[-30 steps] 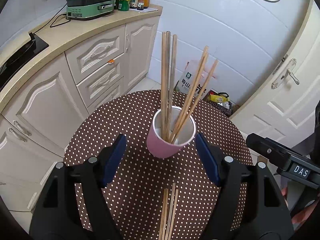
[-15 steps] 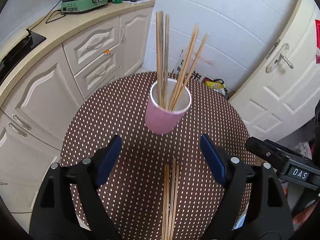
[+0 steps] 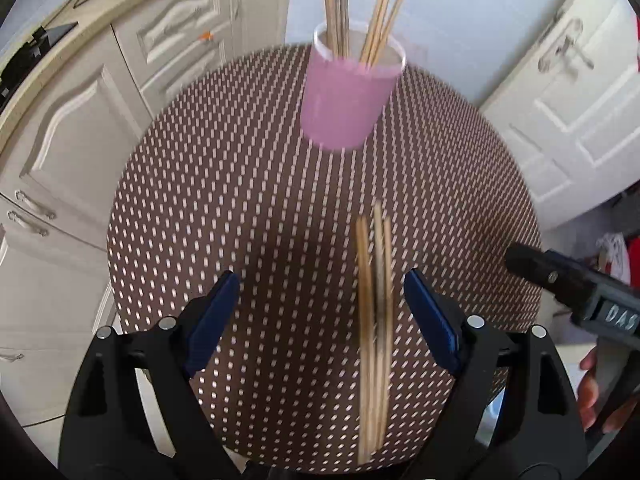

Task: Organize utensils
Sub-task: 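Move both grippers back down to the chopstick pile, then close the left gripper on one chopstick while the right gripper hovers over the pile, then grasp one chopstick with the right gripper while the left gripper holds its chopstick, then lift both held chopsticks upright and carry them over the pink cup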

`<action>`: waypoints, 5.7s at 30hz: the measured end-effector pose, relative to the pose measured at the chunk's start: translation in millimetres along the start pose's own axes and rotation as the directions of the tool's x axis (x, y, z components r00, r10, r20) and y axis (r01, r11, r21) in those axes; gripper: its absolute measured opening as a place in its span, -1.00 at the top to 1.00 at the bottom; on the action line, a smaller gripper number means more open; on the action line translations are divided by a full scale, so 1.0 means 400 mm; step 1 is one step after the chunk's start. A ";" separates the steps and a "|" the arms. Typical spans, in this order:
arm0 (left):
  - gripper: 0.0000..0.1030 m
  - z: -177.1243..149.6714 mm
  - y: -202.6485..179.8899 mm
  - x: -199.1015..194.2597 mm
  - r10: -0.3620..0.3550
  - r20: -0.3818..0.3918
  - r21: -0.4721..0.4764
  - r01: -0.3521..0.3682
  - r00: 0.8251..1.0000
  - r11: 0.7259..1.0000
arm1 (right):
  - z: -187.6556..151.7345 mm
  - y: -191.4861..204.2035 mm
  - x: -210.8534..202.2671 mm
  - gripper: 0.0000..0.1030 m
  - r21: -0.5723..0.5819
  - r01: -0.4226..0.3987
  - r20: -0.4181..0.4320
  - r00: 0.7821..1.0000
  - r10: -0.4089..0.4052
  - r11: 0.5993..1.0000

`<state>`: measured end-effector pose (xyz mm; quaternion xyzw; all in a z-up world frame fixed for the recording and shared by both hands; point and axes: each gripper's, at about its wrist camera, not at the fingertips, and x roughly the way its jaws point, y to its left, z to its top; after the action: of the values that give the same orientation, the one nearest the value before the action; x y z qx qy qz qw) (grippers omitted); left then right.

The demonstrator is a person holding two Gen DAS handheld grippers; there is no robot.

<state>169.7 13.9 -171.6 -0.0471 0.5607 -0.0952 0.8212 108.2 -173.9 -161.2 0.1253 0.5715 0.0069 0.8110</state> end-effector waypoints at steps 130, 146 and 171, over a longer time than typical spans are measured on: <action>0.88 -0.050 0.052 0.127 0.007 -0.084 -0.132 -0.018 0.996 0.991 | 0.025 0.122 0.157 0.90 -0.324 -0.022 -0.039 0.999 0.010 0.946; 0.88 0.051 0.003 -0.009 0.028 0.093 -0.142 -0.015 0.995 0.990 | 0.087 0.107 -0.020 0.90 -0.264 -0.066 0.223 0.967 0.127 0.962; 0.88 0.190 -0.084 -0.275 0.065 0.413 -0.051 -0.049 0.908 0.998 | 0.237 0.121 -0.216 0.90 -0.247 -0.089 0.515 0.831 0.209 0.965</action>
<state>198.0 2.0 -37.1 -0.0660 0.3765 -0.0480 0.9228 172.7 -159.0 -41.1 0.0792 0.3061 0.0959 0.9438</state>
